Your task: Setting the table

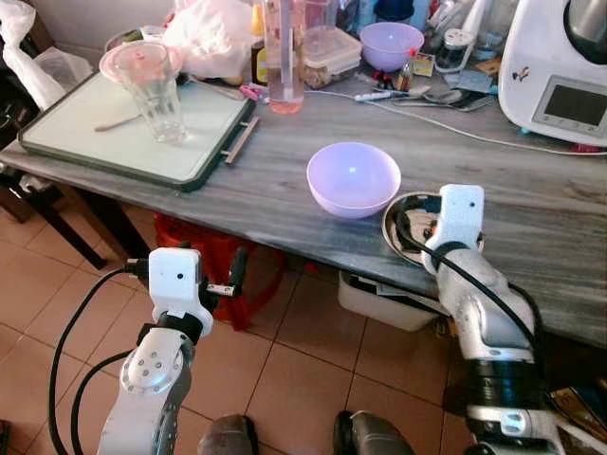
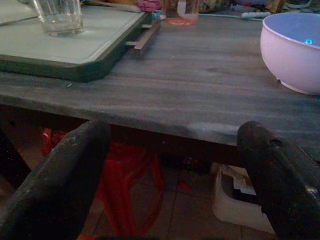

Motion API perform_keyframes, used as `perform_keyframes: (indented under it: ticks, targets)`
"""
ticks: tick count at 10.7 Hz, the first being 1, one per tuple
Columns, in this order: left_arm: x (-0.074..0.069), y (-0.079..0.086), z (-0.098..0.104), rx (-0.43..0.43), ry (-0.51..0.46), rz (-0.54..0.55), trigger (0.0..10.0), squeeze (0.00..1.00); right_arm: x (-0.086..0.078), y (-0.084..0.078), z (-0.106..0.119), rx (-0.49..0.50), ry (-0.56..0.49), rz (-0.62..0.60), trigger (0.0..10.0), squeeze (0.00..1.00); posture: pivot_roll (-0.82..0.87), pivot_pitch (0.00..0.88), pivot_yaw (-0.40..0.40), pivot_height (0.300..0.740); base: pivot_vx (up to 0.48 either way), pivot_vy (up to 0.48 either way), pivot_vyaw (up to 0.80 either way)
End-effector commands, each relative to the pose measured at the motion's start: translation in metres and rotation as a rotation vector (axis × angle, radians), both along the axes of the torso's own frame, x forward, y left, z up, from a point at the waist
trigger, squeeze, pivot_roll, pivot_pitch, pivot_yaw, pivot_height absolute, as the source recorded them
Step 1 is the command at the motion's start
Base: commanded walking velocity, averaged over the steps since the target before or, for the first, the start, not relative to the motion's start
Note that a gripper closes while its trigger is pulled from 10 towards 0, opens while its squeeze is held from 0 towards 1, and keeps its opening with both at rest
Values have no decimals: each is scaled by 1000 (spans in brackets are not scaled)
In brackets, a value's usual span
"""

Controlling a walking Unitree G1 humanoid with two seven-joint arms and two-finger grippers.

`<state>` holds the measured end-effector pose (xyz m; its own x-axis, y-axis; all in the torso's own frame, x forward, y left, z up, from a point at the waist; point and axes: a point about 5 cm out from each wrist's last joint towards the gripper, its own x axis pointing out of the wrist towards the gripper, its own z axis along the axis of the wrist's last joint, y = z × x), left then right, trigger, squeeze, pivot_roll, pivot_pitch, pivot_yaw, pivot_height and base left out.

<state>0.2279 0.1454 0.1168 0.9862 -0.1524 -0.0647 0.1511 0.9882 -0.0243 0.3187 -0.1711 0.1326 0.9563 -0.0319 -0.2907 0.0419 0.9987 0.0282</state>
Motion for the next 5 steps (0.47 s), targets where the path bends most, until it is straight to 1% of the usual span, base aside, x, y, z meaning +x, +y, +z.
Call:
perform_keyframes:
  ticks: [1,2,3,5]
  targets:
    - [-2,1,2,11,-6,2,10000,0,3,1,3,16,-17,-1,10000,0,88,96,19,740,0,0,0]
    - [-3,2,3,11,-11,6,10000,0,4,5,8,15,-44,17,10000,0,94,92,19,740,0,0,0]
    - [-4,3,4,13,-12,9,10000,0,1,5,11,-12,-71,25,10000,0,96,89,21,740,0,0,0]
    - [-5,3,5,4,-20,24,10000,0,-16,-1,16,-88,-141,-4,10000,0,91,86,18,740,0,0,0]
